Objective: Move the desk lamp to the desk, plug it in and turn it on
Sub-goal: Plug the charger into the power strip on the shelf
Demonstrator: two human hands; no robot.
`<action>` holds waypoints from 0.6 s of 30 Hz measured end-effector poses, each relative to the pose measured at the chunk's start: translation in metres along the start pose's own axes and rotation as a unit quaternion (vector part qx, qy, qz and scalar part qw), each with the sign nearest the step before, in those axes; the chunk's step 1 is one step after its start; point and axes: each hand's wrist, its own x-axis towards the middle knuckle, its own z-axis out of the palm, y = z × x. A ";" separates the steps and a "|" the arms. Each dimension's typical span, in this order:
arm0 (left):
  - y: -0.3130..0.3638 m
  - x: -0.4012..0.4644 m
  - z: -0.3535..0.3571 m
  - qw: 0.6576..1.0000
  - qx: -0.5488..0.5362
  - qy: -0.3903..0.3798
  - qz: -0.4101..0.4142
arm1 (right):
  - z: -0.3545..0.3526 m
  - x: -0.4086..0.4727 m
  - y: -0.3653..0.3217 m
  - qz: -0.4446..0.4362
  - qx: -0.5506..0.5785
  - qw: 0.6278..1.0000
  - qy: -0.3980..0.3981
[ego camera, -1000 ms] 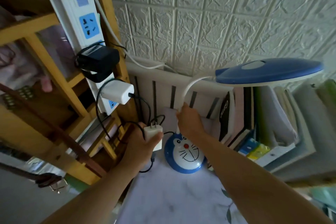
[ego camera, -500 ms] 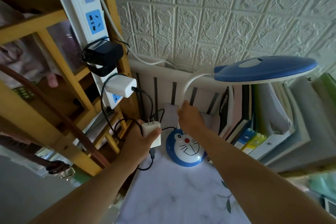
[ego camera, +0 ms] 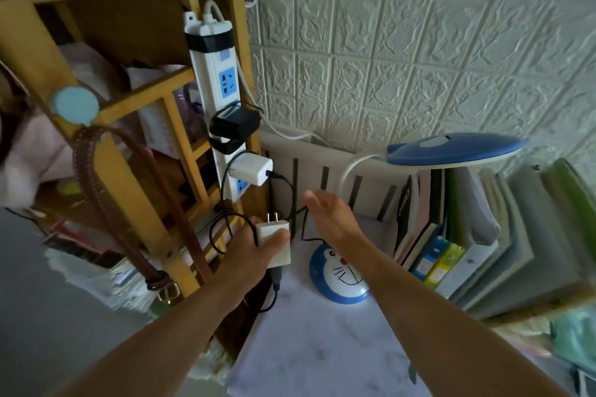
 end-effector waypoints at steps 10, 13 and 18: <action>0.037 -0.026 -0.041 0.999 -0.002 0.040 -0.005 | -0.003 -0.023 -0.022 0.001 -0.109 0.989 -0.104; 0.049 -0.035 -0.055 0.999 -0.009 0.043 0.002 | 0.000 -0.027 -0.023 0.024 -0.173 0.976 -0.127; 0.068 -0.050 -0.071 0.997 -0.063 0.033 0.020 | 0.003 -0.025 -0.046 0.039 -0.112 0.991 -0.068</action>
